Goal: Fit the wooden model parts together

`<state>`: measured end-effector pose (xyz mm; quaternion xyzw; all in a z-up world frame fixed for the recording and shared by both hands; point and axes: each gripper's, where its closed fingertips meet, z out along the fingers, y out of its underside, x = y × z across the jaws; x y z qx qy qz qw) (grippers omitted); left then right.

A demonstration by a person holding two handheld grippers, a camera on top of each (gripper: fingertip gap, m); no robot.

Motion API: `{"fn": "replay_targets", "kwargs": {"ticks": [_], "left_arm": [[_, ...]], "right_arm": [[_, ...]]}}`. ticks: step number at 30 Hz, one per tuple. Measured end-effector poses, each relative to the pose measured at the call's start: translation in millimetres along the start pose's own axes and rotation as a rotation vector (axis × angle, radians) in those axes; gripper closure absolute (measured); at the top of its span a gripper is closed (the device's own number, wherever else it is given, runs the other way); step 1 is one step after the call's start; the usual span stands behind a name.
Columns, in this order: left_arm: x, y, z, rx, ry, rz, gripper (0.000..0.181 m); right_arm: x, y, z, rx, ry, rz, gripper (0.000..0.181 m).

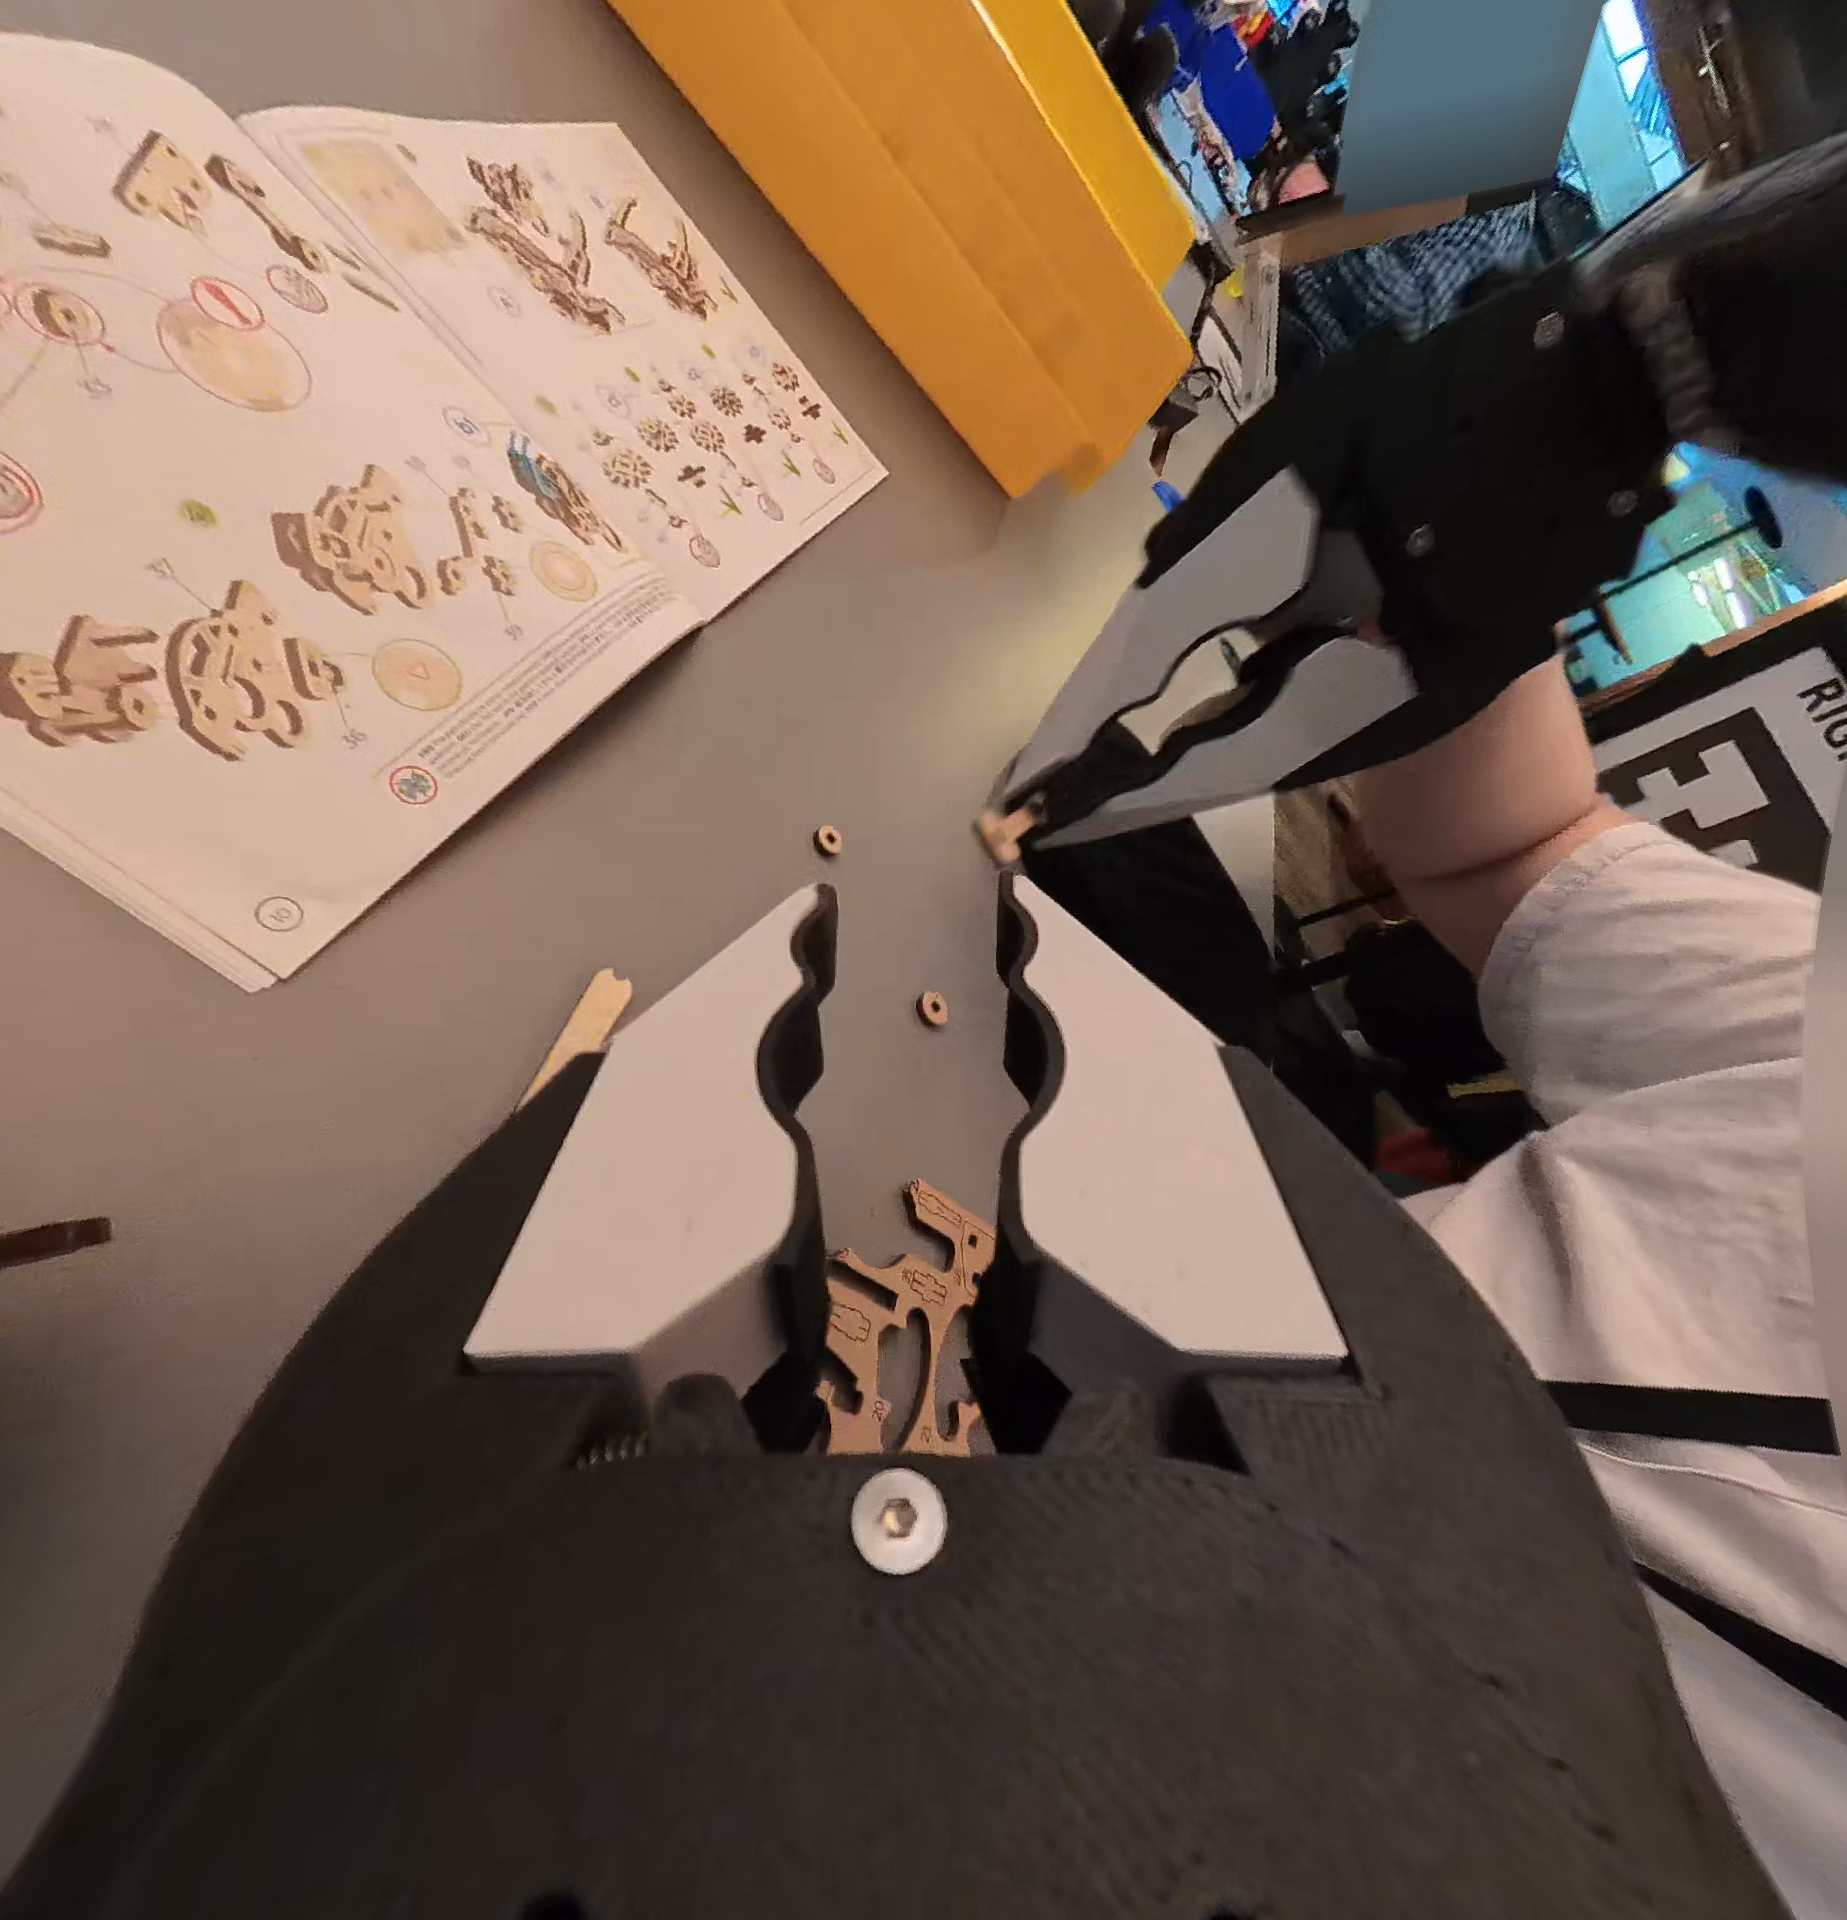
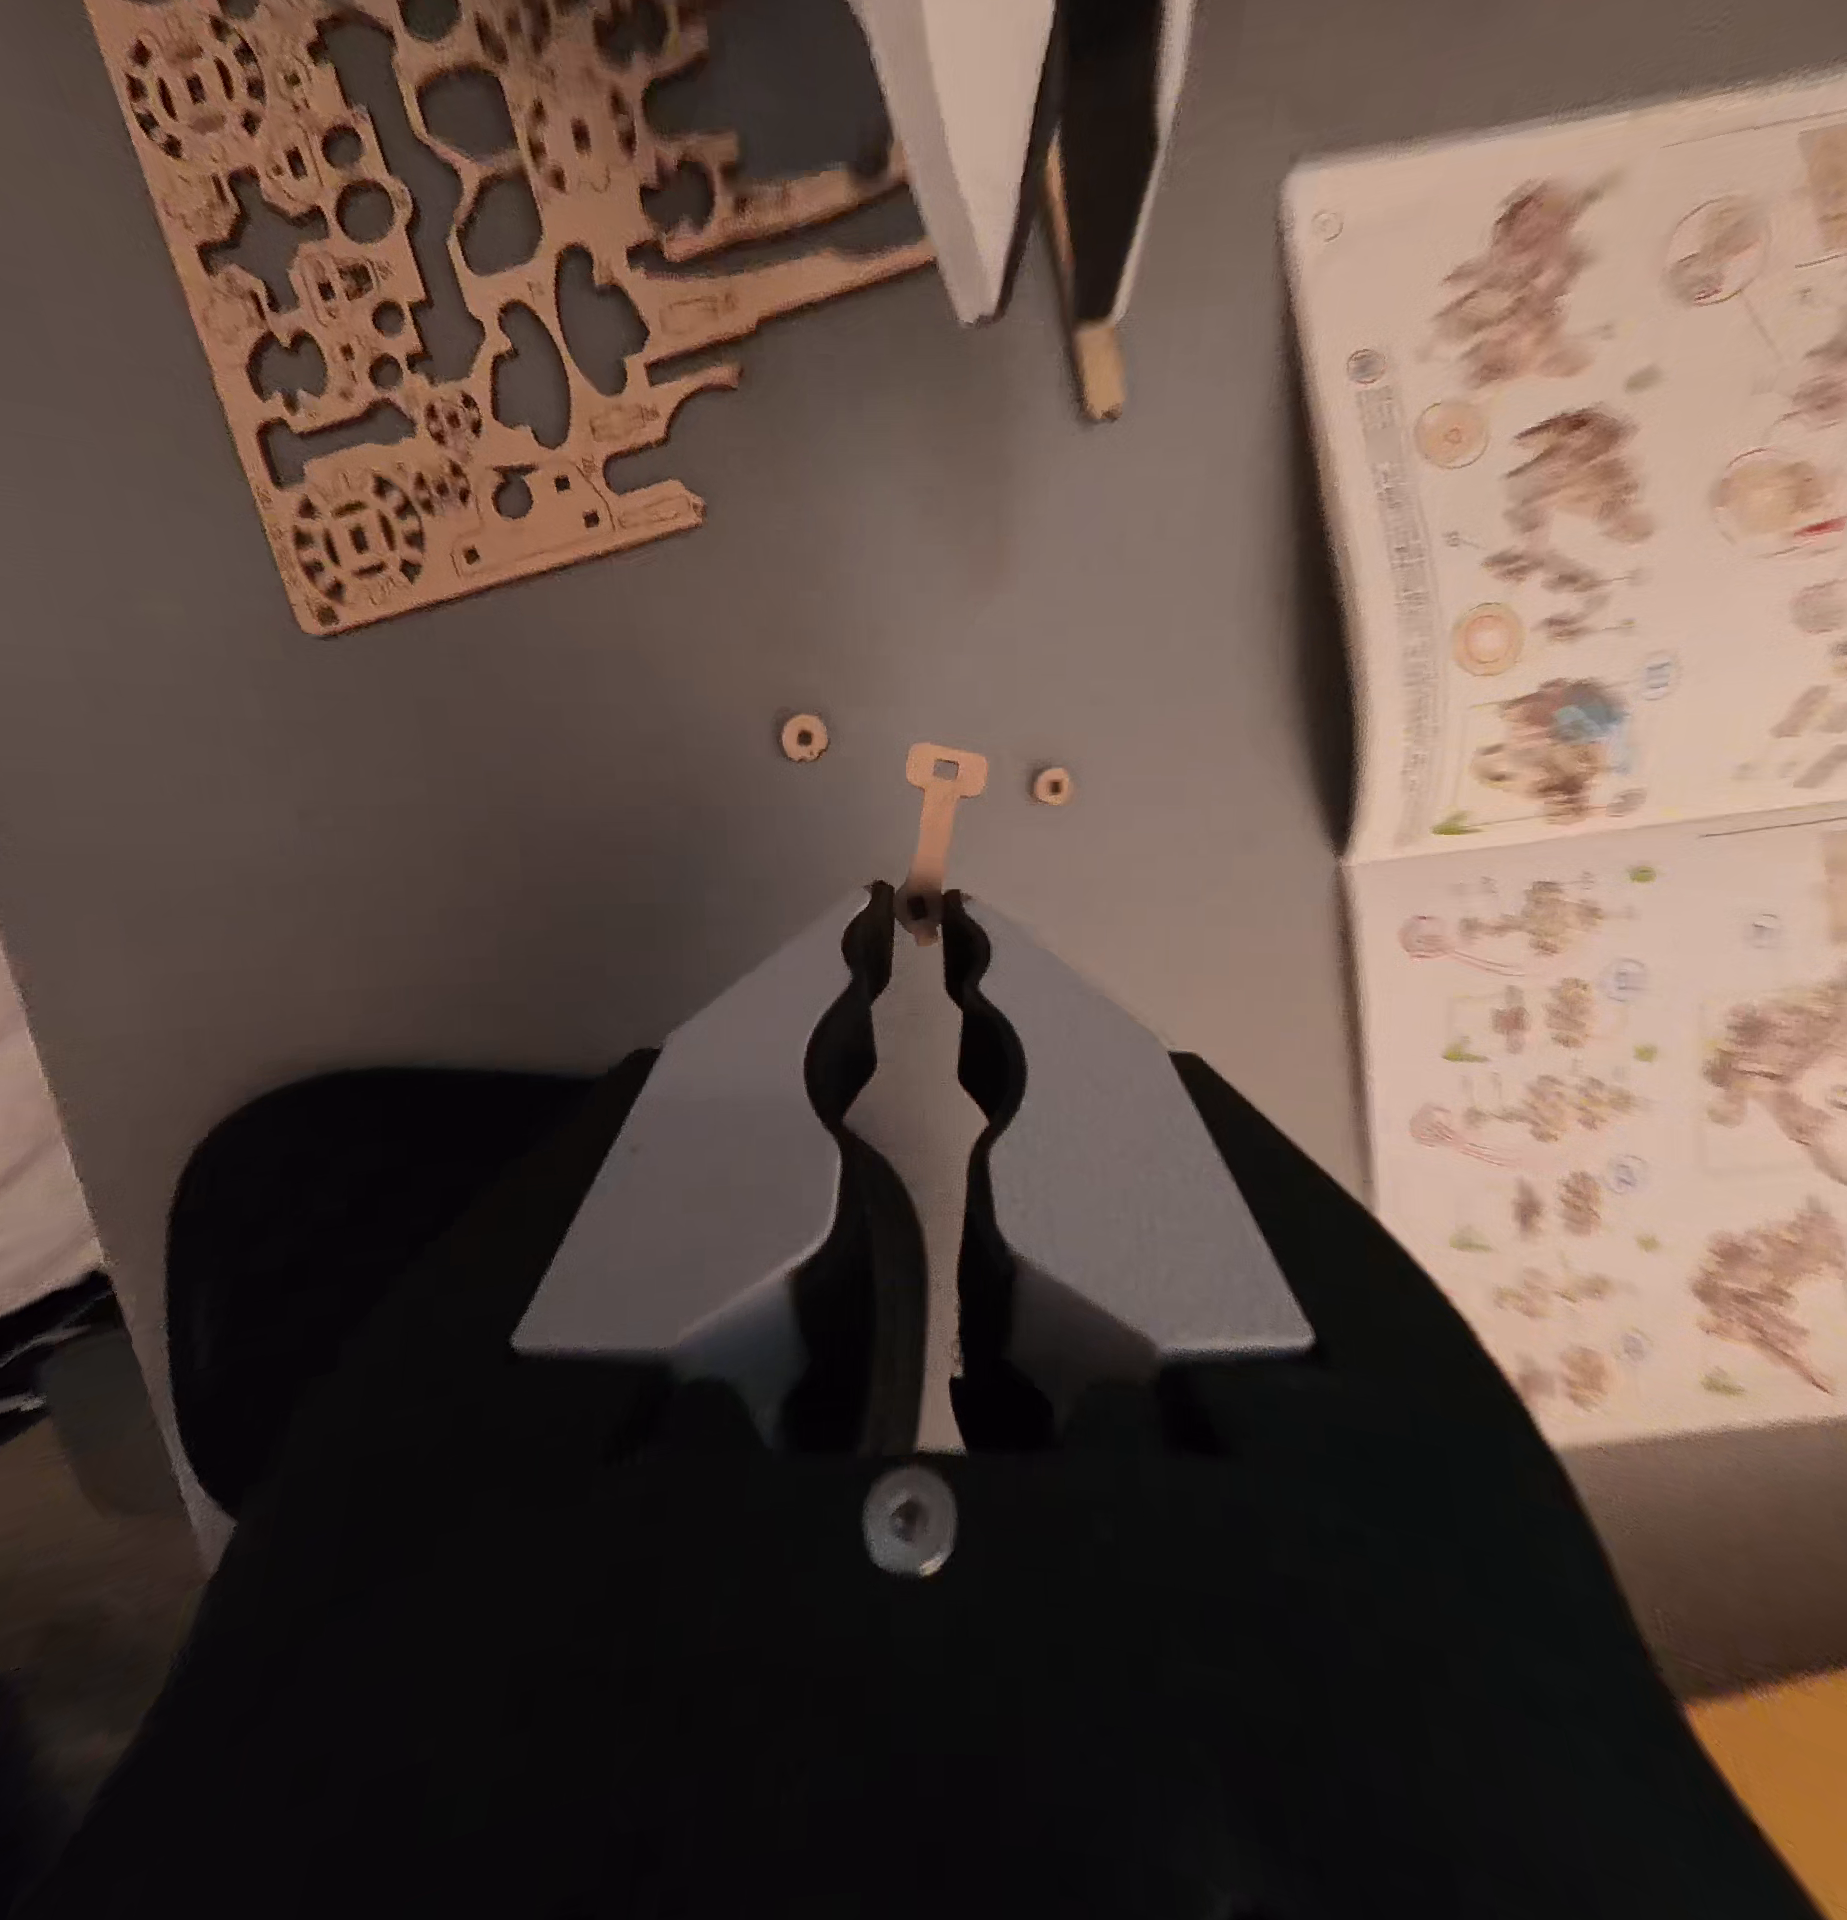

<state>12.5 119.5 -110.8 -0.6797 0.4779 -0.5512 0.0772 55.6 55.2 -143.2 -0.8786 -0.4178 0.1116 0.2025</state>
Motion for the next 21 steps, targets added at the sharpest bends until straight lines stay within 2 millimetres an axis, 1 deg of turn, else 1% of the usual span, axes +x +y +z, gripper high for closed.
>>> {"fn": "replay_targets", "kwargs": {"ticks": [2,3,5,6,7,9,11,13,15,17,19,20,21], "left_arm": [[1,4,2,-0.024,0.023,-0.016,0.153],[2,5,3,-0.027,0.028,-0.017,0.153],[6,8,5,-0.043,0.034,0.000,0.154],[8,10,6,-0.055,0.032,0.011,0.155],[9,11,8,-0.064,0.028,0.021,0.155],[11,14,11,-0.074,0.034,0.040,0.155],[13,19,16,-0.104,0.033,0.080,0.155],[10,28,22,-0.148,0.014,0.093,0.152],[15,32,27,-0.157,0.070,0.053,0.151],[22,31,31,-0.138,0.136,-0.001,0.155],[30,31,33,-0.129,0.203,-0.035,0.171],[37,30,33,-0.120,0.244,-0.049,0.180],[35,31,34,-0.127,0.234,-0.060,0.180]], "right_arm": [[-2,27,28,-0.146,-0.008,-0.010,0.173],[-3,22,27,-0.121,0.005,-0.028,0.174],[-7,6,15,-0.071,0.013,-0.027,0.174],[-10,1,14,-0.056,0.017,-0.044,0.174],[-12,4,19,-0.066,0.005,-0.048,0.174],[-11,20,34,-0.137,-0.003,-0.043,0.174],[-16,-1,28,-0.012,-0.029,-0.036,0.174],[-15,-21,18,0.099,0.030,-0.103,0.174],[-15,-29,12,0.146,0.087,-0.175,0.174],[-17,-36,7,0.204,0.113,-0.202,0.174],[-17,-42,3,0.257,0.131,-0.216,0.174],[-16,-40,4,0.250,0.131,-0.214,0.173],[-15,-39,5,0.254,0.128,-0.207,0.174]]}}
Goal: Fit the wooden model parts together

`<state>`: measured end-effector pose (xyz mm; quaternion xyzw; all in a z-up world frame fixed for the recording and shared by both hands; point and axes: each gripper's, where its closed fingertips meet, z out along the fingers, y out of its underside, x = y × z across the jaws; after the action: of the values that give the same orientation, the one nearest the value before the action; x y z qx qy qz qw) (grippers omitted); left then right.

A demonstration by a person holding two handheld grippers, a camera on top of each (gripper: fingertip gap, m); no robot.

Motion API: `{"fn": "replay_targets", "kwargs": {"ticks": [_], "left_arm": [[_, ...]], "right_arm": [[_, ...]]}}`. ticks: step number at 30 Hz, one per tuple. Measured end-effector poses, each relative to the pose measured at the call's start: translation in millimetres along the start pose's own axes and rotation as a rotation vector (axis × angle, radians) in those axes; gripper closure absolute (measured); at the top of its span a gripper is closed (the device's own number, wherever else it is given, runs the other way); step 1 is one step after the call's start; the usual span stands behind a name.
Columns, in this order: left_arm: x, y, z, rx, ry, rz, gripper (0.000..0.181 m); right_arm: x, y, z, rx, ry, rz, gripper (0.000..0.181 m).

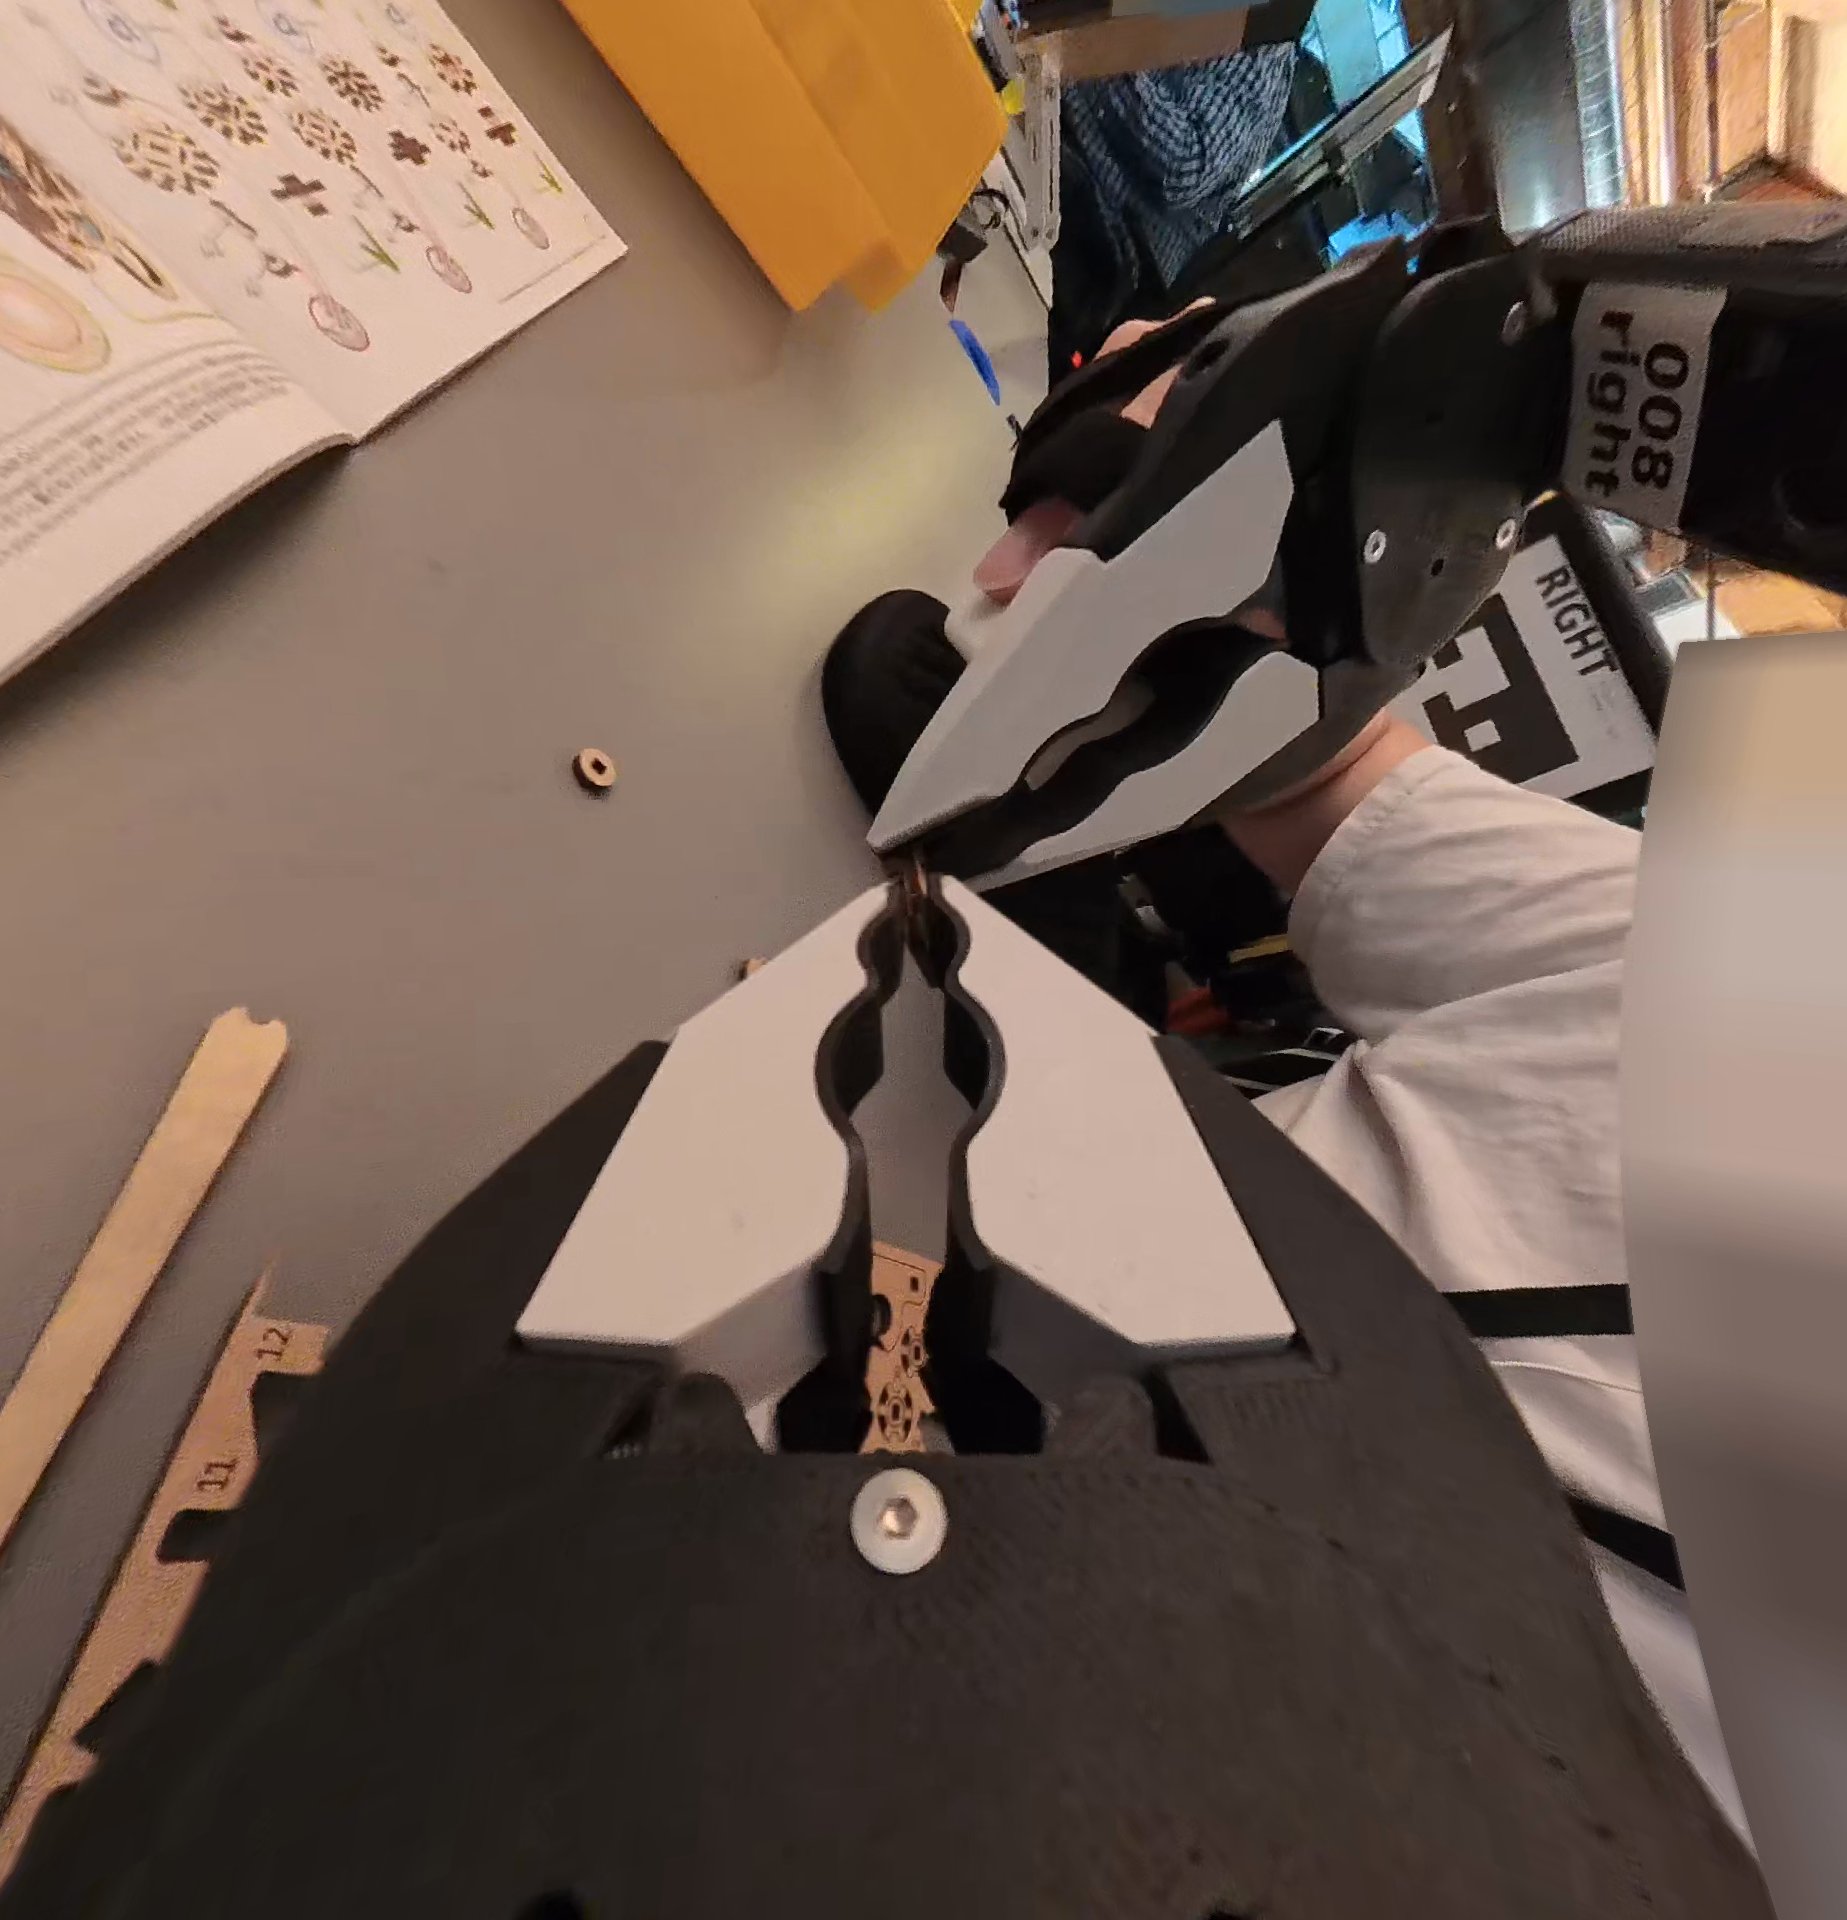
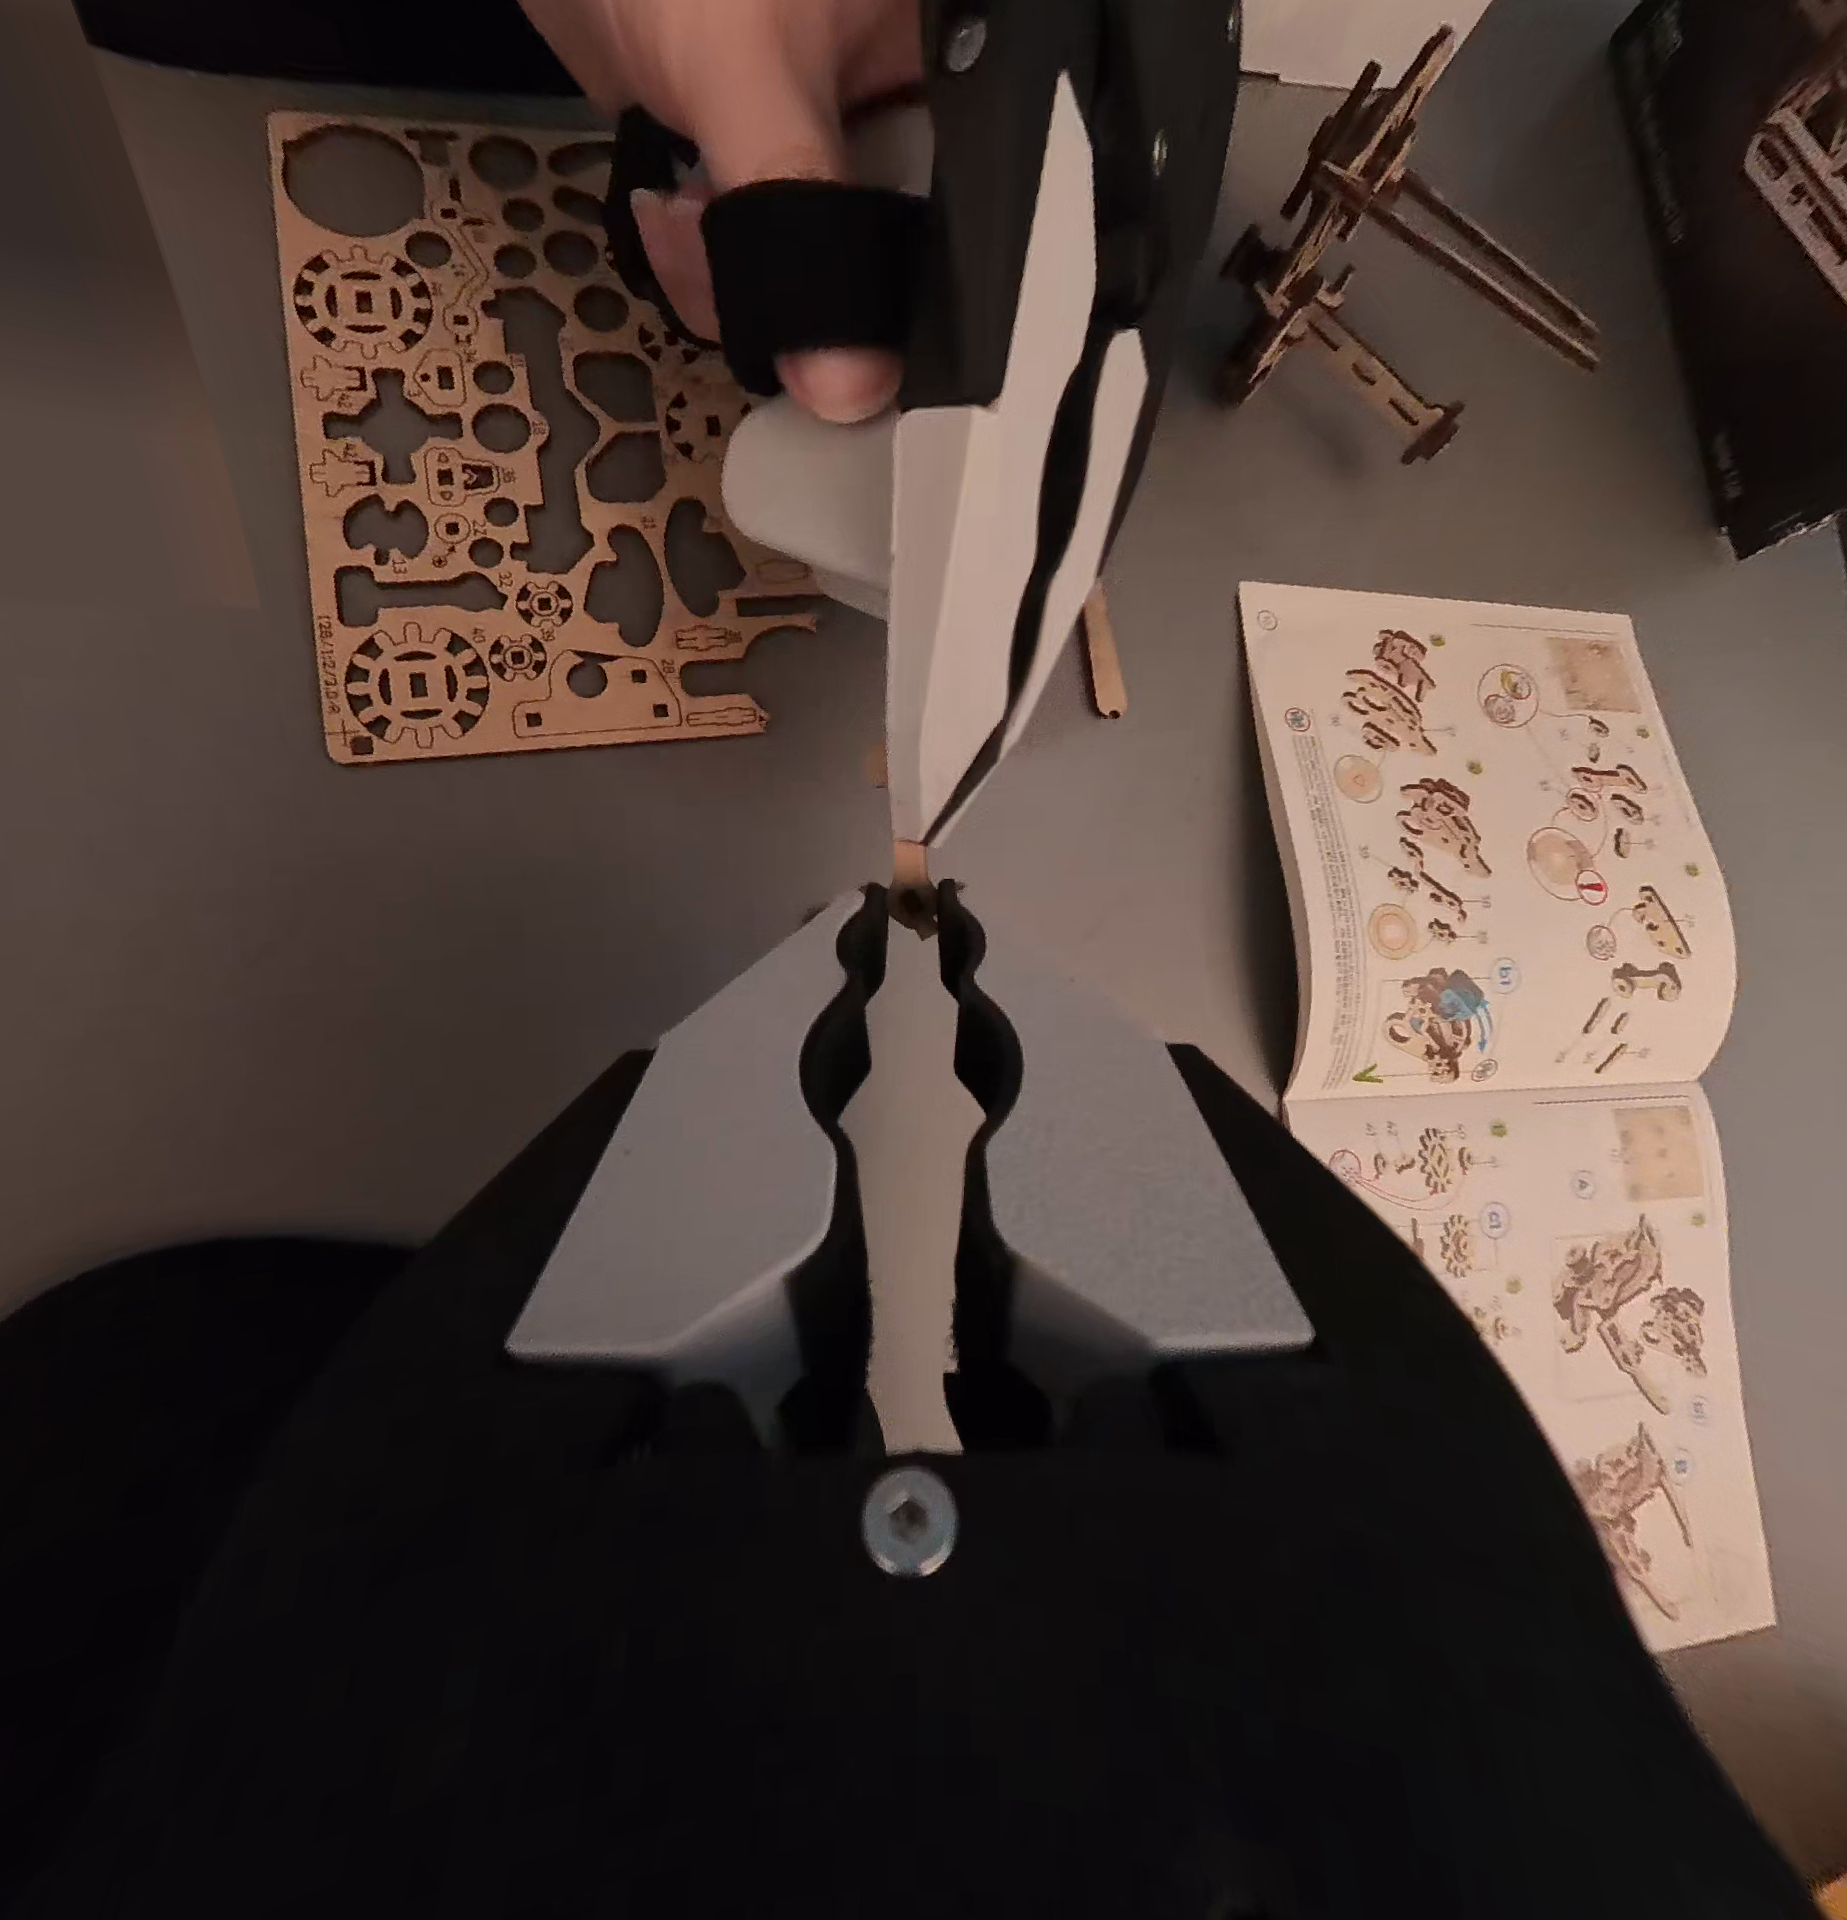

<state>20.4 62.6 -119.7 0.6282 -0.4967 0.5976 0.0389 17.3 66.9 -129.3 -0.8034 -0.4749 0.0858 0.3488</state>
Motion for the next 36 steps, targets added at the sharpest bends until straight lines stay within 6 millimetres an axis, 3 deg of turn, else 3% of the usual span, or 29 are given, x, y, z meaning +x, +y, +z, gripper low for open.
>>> {"fn": "replay_targets", "kwargs": {"ticks": [11,17,32,35,36], "left_arm": [[-13,8,4,-0.015,0.045,-0.189,0.181],[-19,9,2,-0.016,0.011,-0.199,0.181],[-20,10,5,-0.019,-0.009,-0.202,0.181],[-21,4,1,0.005,-0.041,-0.177,0.156],[-22,3,-2,0.005,-0.065,-0.156,0.155]], "right_arm": [[8,13,5,-0.024,0.058,-0.027,0.170],[6,9,8,-0.088,0.097,-0.147,0.168],[5,15,13,-0.191,0.125,-0.217,0.174],[7,32,8,-0.275,0.093,-0.138,0.174],[8,37,4,-0.288,0.067,-0.082,0.174]]}}
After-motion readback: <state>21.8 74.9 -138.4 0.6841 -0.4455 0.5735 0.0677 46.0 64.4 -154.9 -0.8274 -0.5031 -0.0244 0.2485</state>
